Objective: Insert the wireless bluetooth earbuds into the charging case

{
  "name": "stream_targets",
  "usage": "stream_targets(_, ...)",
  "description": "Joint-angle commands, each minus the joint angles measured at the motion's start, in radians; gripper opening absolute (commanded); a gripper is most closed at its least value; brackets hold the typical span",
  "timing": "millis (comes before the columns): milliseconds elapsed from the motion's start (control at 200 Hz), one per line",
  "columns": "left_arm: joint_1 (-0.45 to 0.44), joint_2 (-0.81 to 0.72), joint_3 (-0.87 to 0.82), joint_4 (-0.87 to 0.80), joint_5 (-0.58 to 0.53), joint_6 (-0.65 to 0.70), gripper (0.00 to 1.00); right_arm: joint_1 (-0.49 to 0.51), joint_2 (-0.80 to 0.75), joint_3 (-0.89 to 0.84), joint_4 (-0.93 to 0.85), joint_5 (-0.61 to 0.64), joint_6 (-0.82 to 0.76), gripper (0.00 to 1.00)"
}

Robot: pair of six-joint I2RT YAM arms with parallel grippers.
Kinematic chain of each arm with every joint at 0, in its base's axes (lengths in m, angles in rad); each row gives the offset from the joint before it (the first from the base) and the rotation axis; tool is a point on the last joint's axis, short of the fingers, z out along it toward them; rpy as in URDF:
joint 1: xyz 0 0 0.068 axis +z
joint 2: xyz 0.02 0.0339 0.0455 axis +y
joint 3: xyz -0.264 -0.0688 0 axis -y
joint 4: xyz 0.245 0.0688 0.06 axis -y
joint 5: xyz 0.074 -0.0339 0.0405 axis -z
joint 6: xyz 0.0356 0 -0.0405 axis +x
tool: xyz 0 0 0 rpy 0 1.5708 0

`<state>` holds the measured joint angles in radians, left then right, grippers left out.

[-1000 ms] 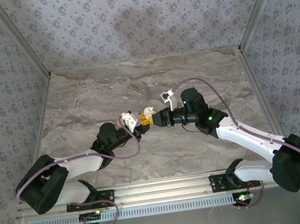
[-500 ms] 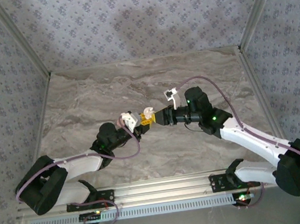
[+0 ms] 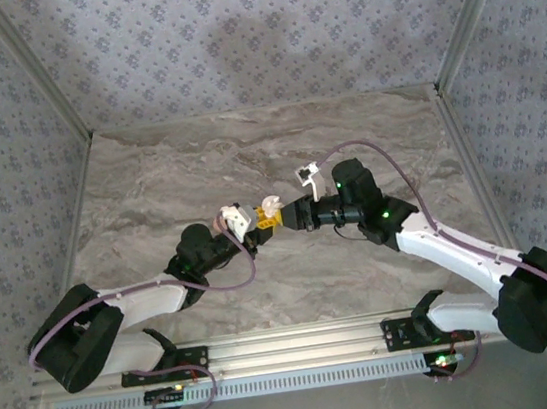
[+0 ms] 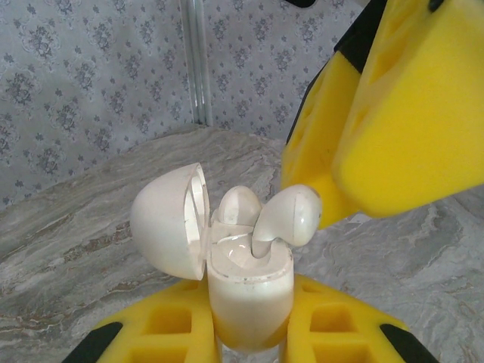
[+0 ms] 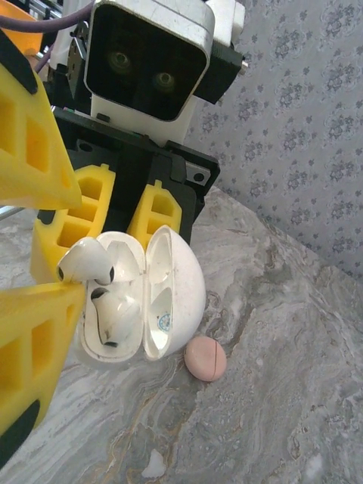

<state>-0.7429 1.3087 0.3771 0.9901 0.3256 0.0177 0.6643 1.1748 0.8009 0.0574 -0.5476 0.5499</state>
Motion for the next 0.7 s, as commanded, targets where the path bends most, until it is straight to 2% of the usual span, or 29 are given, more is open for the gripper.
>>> stream_targets(0, -0.009, -0.022, 0.028, 0.016, 0.003, 0.011, 0.13, 0.013, 0.003, 0.042, 0.028, -0.024, -0.011, 0.31)
stream_targets(460, -0.010, -0.029, 0.023, 0.013, 0.003, 0.014, 0.13, 0.034, 0.045, 0.069, 0.041, -0.032, -0.017, 0.30)
stream_targets(695, -0.009, -0.034, 0.027, -0.009, 0.039, 0.024, 0.13, 0.021, -0.041, 0.069, -0.055, 0.035, -0.109, 0.35)
